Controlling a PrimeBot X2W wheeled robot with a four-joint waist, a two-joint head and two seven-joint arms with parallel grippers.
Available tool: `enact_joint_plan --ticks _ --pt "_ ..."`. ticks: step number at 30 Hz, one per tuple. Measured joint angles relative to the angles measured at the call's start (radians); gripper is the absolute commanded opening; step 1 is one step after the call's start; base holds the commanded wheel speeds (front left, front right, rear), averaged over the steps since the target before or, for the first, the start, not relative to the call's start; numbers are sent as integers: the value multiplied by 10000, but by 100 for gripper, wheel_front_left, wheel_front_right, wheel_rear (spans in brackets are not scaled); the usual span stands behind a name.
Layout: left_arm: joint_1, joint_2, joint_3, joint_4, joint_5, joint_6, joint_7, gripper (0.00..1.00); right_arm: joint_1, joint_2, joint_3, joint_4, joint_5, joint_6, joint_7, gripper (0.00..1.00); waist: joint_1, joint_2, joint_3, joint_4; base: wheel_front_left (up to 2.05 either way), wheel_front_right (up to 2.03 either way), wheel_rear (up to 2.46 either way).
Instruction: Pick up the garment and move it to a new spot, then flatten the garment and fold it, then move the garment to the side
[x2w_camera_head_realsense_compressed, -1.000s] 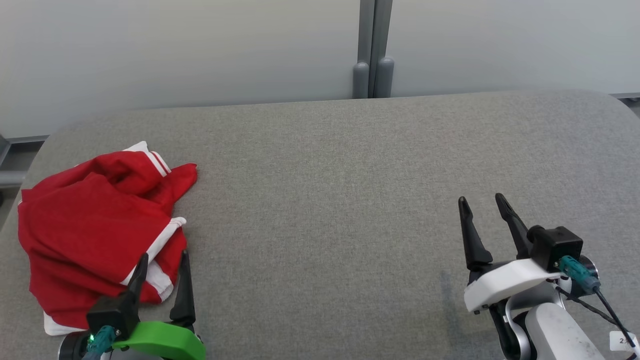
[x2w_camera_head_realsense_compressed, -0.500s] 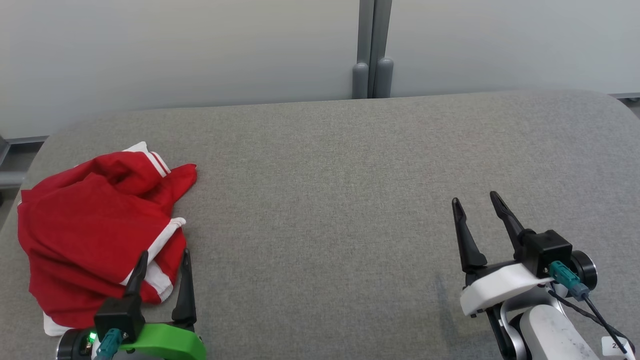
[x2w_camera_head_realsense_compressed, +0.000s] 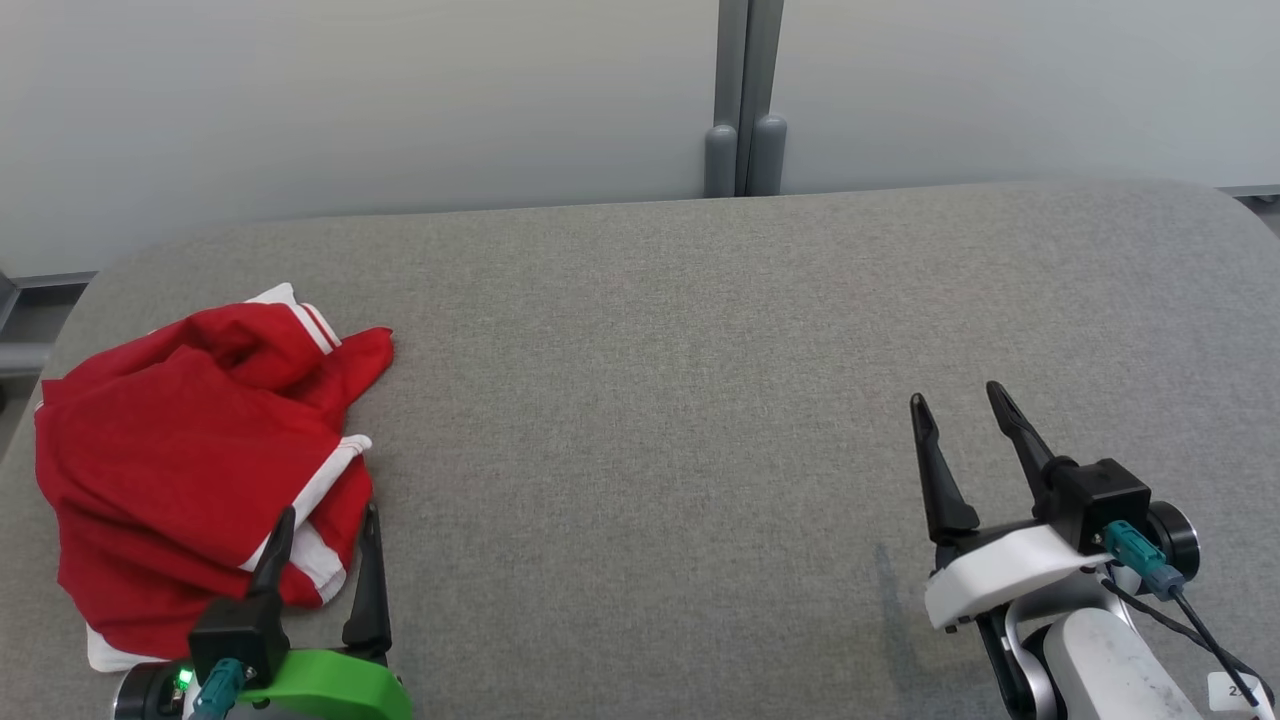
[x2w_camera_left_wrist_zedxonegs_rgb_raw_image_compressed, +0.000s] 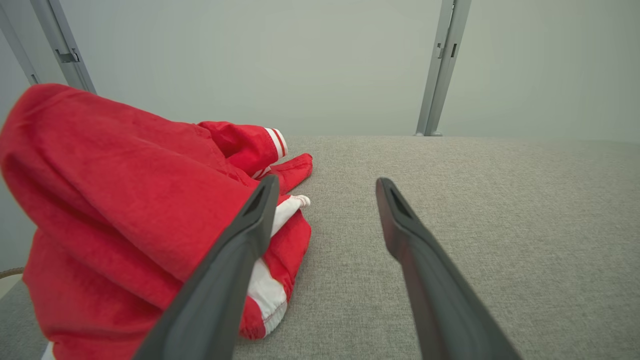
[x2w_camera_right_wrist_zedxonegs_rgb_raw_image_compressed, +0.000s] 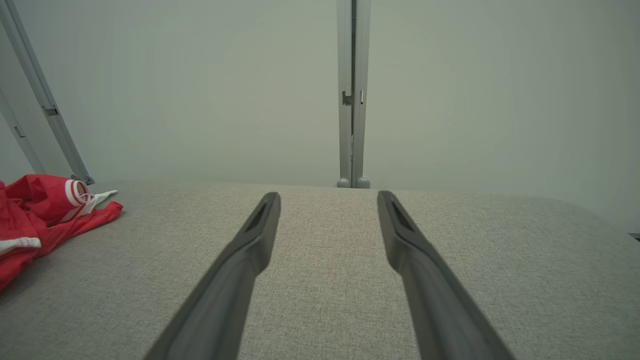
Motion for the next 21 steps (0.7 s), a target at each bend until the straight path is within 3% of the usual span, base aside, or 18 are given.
enact_joint_plan --ticks 12,21 --pt "-4 -15 -56 90 35 -167 0 100 63 8 -240 0 -2 82 -10 100 0 0 8 91 0 0 0" --pt "-27 -52 -107 90 104 -180 0 100 209 13 -416 -13 13 92 -10 100 0 0 15 746 0 0 0"
